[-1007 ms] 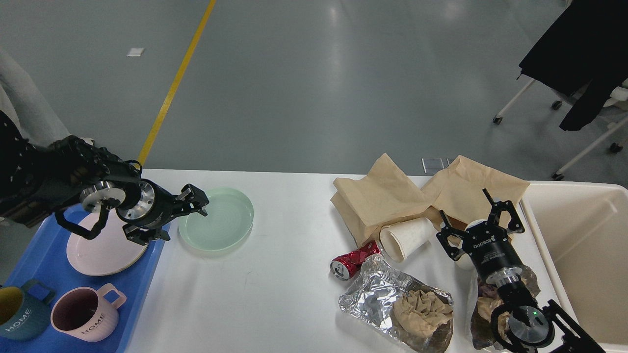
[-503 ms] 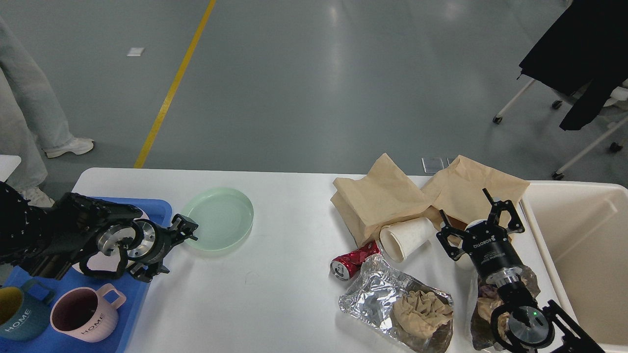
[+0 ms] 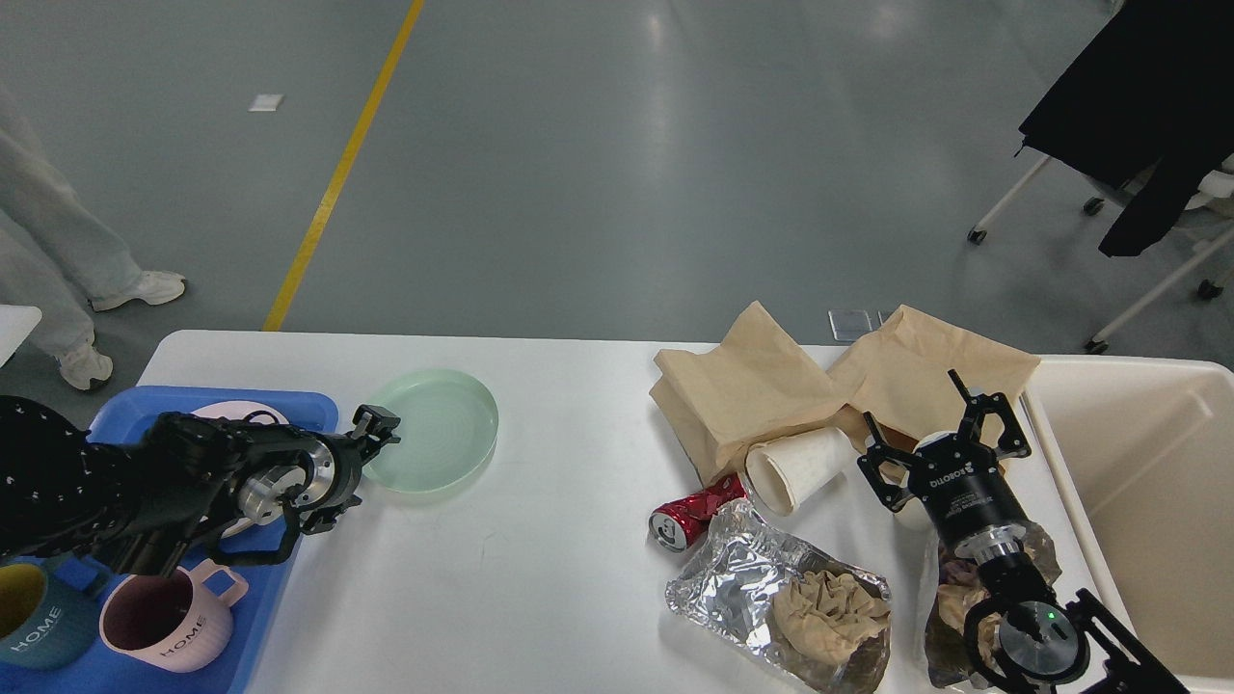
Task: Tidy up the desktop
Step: 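Grasp the edge of the pale green plate with the left gripper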
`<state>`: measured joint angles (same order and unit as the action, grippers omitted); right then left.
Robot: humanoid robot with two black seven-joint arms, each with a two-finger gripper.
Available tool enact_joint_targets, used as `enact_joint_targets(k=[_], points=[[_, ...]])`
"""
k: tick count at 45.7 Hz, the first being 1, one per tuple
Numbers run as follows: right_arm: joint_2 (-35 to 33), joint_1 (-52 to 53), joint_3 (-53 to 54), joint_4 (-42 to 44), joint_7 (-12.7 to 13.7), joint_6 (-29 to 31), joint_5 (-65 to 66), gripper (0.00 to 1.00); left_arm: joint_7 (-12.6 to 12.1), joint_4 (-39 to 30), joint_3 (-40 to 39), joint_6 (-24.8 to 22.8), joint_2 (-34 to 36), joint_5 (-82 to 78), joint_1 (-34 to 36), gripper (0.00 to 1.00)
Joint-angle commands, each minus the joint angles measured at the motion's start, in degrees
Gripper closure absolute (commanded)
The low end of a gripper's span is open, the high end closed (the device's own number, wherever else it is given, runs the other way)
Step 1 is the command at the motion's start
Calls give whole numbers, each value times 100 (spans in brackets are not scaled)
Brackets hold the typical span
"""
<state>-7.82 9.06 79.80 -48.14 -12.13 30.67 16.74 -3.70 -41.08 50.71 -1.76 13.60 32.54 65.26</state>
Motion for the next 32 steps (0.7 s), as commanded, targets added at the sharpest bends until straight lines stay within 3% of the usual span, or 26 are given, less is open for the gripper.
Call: enact_joint_targets(k=[1, 16, 32], points=[[0, -1, 0, -2, 0, 0, -4, 0, 1, 30, -17, 0, -59, -81, -48, 31], [0, -1, 0, -2, 0, 0, -4, 0, -8, 30, -17, -18, -42, -81, -92, 53], [0, -1, 0, -2, 0, 0, -4, 0, -8, 30, -114, -27, 11, -64, -206, 64]])
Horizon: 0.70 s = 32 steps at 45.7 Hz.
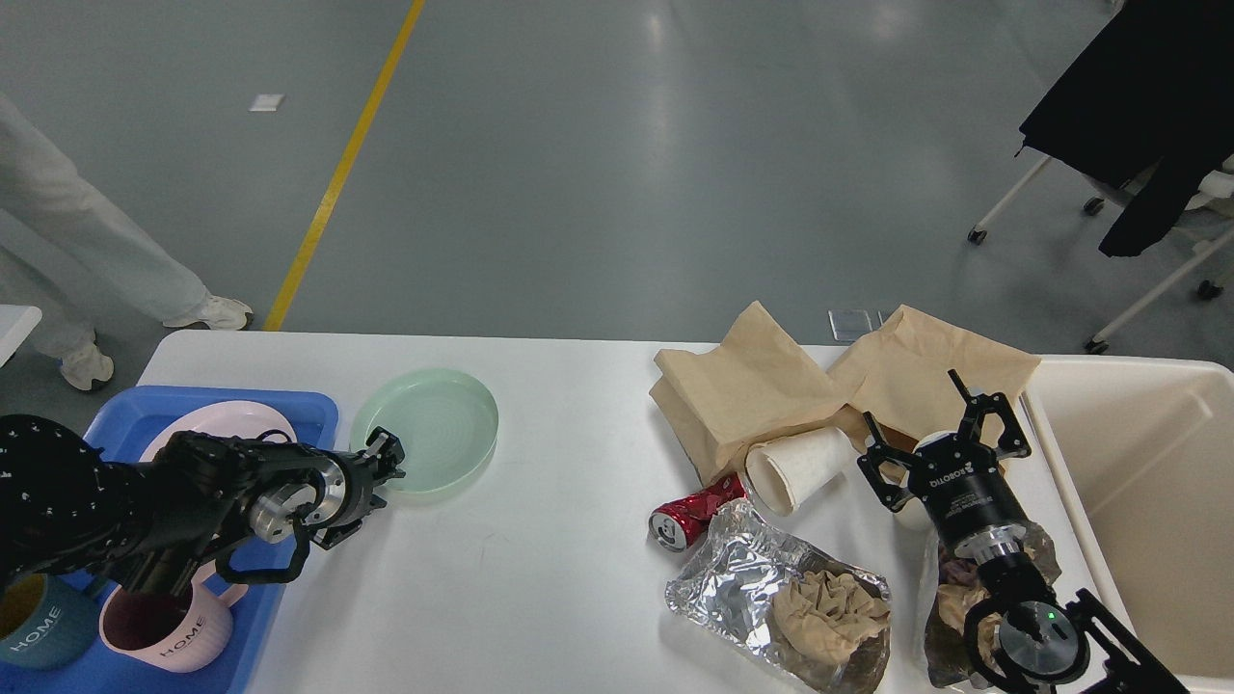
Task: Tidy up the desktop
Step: 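Grasp the edge of the pale green plate with the left gripper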
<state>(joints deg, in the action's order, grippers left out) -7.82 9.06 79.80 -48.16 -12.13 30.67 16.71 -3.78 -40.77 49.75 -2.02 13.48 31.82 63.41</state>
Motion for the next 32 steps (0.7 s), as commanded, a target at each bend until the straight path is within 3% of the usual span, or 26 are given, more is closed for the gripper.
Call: enact_joint_targets(k=[1, 6, 19, 32], points=[[0, -1, 0, 0, 0, 0, 8, 0, 8, 8, -18, 0, 23, 9, -31, 65], [0, -1, 0, 0, 0, 0, -1, 0, 0, 8, -53, -18, 23, 0, -48, 73], [0, -1, 0, 8, 0, 0, 8, 0, 8, -1, -53, -27, 32, 9, -110, 81], [0, -1, 0, 0, 0, 0, 8, 0, -9, -1, -53, -308, 67, 17, -92, 100]])
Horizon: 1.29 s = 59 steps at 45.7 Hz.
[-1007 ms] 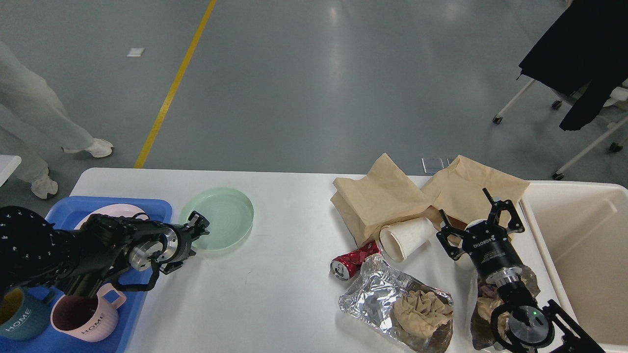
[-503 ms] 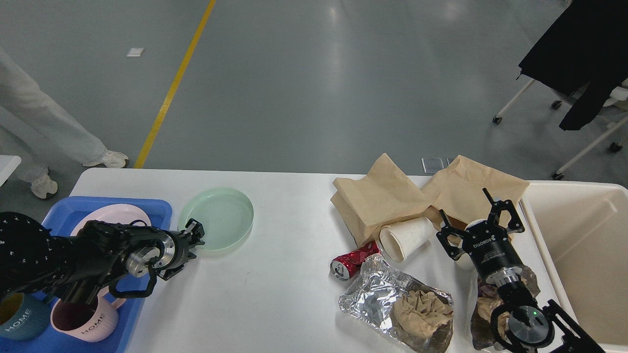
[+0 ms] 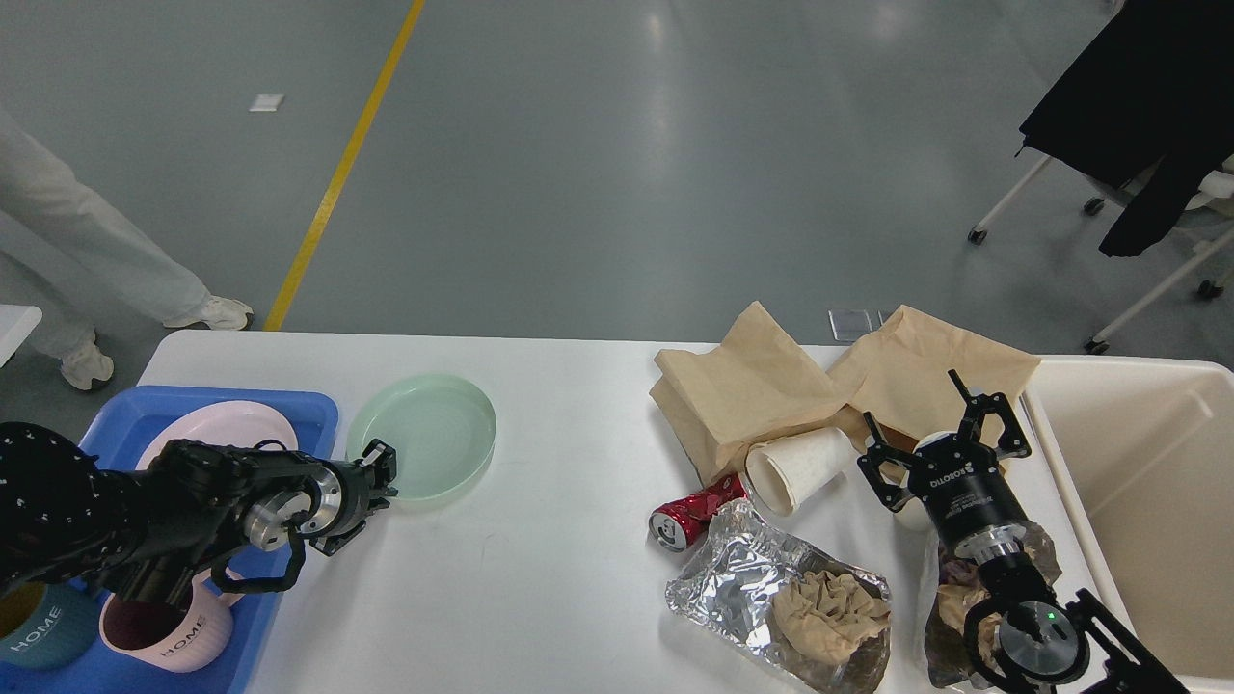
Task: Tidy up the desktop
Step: 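Grasp the edge of the pale green plate with the left gripper, then lift the green plate and stack it on the pink plate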
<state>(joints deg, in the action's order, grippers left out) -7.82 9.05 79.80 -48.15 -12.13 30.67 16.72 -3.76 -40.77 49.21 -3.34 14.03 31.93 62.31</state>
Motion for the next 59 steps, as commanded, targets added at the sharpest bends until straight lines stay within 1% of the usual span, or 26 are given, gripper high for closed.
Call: enact_joint_targets(k=[1, 9, 16, 23, 27, 29, 32, 37, 42, 47, 52, 55, 59], points=[[0, 0, 0, -2, 0, 0, -2, 0, -11, -1, 1, -211, 12, 6, 18, 100], [0, 0, 0, -2, 0, 0, -2, 0, -37, -19, -69, -273, 12, 6, 53, 100], [0, 0, 0, -2, 0, 0, -2, 0, -64, -36, -78, -527, 12, 6, 88, 100], [0, 0, 0, -2, 0, 0, -2, 0, -73, -80, -78, -686, 12, -3, 97, 100], [0, 0, 0, 7, 0, 0, 6, 0, -143, -141, -17, -844, 56, -3, 281, 100], [0, 0, 0, -2, 0, 0, 6, 0, -222, -273, 18, -905, 117, 6, 448, 100], [0, 0, 0, 7, 0, 0, -2, 0, -301, -650, 211, -914, 292, 6, 764, 100], [0, 0, 0, 7, 0, 0, 6, 0, -398, -1476, 580, -932, 662, 15, 1581, 100], [0, 0, 0, 7, 0, 0, -2, 0, -415, -2276, 1046, -932, 969, 15, 2486, 100], [0, 0, 0, 7, 0, 0, -2, 0, -415, -3049, 1336, -932, 1373, 15, 3330, 100], [0, 0, 0, 7, 0, 0, -2, 0, -415, -3744, 1705, -914, 1611, 6, 4130, 100], [0, 0, 0, 7, 0, 0, -2, 0, -415, -3991, 1846, -914, 1725, 6, 4395, 100], [0, 0, 0, 7, 0, 0, -2, 0, -407, -4009, 1891, -906, 1813, 6, 4387, 100]])
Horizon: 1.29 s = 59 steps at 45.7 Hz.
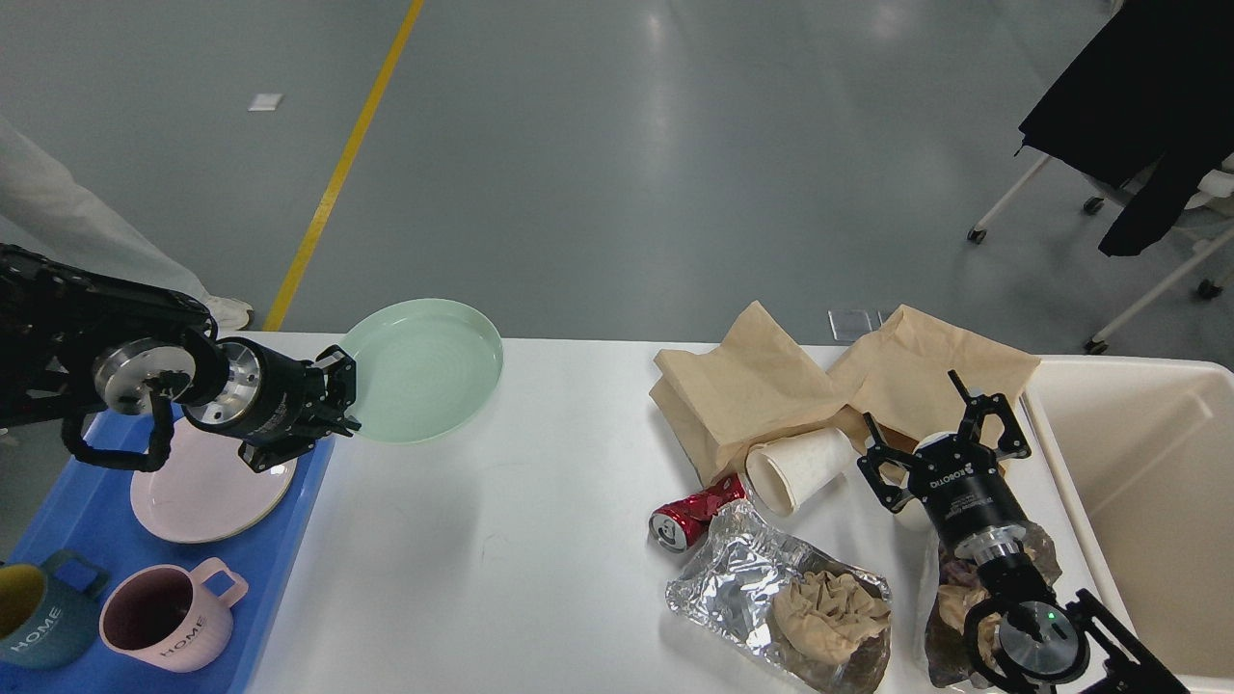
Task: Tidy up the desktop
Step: 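Lift the green plate and stack it on the pink plate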
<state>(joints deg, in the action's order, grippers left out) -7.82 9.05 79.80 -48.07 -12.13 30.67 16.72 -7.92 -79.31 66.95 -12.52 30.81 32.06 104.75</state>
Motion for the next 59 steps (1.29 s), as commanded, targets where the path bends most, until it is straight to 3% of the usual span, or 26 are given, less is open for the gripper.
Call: enact_joint_targets(k=[1, 4, 8, 13, 20, 27, 36, 44, 59], points=[[0, 0, 0, -1, 0, 0, 6, 0, 9, -138, 126, 4, 154, -7, 125, 100], [0, 0, 0, -1, 0, 0, -2, 0, -25, -41, 135, -57, 241, -33, 64, 100], [0, 0, 0, -1, 0, 0, -2, 0, -315, 195, 161, -356, 583, -94, -147, 100], [0, 0, 0, -1, 0, 0, -2, 0, -623, 1135, 108, -786, 857, -366, -674, 100], [0, 0, 0, -9, 0, 0, -2, 0, -667, 2313, -128, -1112, 989, -885, -1570, 100], [0, -9, 0, -9, 0, 0, -2, 0, -711, 3263, -919, -1350, 1033, -1377, -2572, 100], [0, 0, 0, -9, 0, 0, -2, 0, -1019, 4309, -1842, -1358, 945, -1817, -3557, 100], [0, 0, 0, -1, 0, 0, -2, 0, -1036, 4582, -2379, -1297, 901, -2239, -4023, 100], [0, 0, 0, -1, 0, 0, 6, 0, -1001, 4670, -2537, -937, 514, -2459, -4278, 100]])
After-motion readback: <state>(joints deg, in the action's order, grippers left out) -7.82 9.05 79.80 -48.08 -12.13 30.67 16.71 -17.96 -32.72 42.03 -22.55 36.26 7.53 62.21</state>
